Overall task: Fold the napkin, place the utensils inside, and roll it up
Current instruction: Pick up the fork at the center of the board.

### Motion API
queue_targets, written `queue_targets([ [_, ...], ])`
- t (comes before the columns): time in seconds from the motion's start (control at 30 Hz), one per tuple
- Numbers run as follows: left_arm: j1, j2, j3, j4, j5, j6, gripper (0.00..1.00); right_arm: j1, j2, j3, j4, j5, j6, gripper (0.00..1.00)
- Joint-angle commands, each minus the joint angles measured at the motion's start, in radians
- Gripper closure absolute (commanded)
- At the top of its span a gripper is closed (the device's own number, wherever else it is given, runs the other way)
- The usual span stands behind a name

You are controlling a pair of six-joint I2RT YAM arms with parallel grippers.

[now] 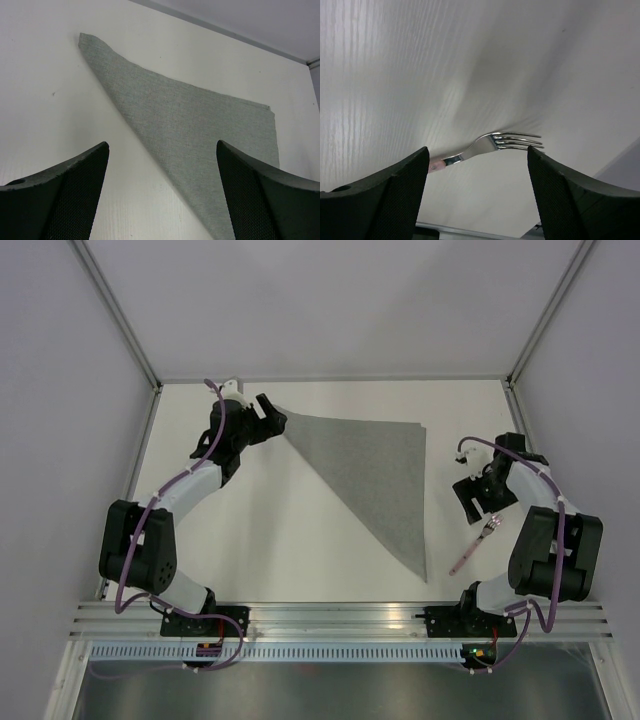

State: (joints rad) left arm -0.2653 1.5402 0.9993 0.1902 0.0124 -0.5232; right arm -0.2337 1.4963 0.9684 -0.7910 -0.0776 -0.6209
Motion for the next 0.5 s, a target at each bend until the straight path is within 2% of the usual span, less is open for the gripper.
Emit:
queue_targets([
  [0.0,0.000,-0.045,-0.004,0.063,0.034,0.005,0.08,-0.012,-0.030,-0.045,-0.083,0.018,-0.092,0.14],
  [0.2,0.000,-0.043,-0.010,0.064,0.031,0.006,0.08,-0.024,-0.024,-0.114,-0.091,-0.048,-0.134,0.08],
  [0.47,0.000,-0.043,-0.010,0.058,0.029,0.009,0.07,-0.035,0.018,-0.154,-0.050,-0.062,-0.131,0.06],
])
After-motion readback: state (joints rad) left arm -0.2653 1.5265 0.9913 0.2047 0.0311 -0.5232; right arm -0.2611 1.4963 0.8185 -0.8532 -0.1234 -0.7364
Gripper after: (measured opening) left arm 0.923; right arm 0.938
